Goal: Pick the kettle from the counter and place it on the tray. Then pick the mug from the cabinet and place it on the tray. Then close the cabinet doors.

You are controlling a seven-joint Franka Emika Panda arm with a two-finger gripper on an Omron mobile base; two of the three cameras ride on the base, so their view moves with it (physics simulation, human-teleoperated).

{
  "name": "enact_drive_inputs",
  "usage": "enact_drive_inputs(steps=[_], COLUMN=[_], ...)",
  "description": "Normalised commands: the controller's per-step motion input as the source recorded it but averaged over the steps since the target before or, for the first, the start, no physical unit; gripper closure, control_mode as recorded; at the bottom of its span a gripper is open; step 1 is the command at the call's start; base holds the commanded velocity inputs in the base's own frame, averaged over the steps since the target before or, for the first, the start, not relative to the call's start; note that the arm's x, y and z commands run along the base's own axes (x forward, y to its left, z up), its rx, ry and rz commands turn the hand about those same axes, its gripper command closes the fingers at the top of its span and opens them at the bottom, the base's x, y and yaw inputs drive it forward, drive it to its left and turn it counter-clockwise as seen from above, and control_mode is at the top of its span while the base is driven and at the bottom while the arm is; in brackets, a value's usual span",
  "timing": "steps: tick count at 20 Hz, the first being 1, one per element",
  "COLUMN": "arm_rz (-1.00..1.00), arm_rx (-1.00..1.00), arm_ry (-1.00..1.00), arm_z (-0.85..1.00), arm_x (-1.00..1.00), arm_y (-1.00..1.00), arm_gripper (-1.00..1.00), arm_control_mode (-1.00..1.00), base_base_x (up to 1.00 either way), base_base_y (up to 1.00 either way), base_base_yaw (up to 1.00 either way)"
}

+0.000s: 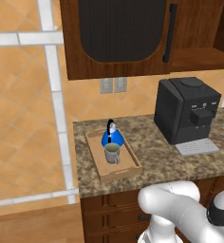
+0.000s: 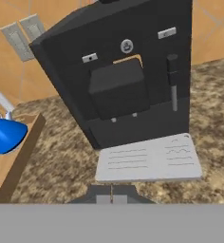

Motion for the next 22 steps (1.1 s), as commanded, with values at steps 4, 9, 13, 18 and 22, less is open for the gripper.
enact_drive_inputs(steps=[4, 9, 13, 18, 22], arm_rz=[0.00, 0.00, 0.00, 0.00, 0.00], arm_rx=[0.13, 0.13, 0.13, 0.10, 0.11], arm_ry=[-0.02, -0.02, -0.05, -0.05, -0.04], arm_z=[-0.03, -0.05, -0.05, -0.04, -0.01], arm_x=[0.00, 0.00, 0.00, 0.00, 0.00], arm_y=[-0.21, -0.27, -0.29, -0.16, -0.22], arm_gripper=[1.00, 1.00, 1.00, 1.00, 1.00], arm_control_mode=[-1.00, -1.00, -1.00, -1.00, -1.00], base_base_x=[0.00, 0.00, 0.00, 0.00, 0.00], base_base_y=[0.00, 0.00, 0.00, 0.00, 0.00], base_base_yaw=[0.00, 0.00, 0.00, 0.00, 0.00])
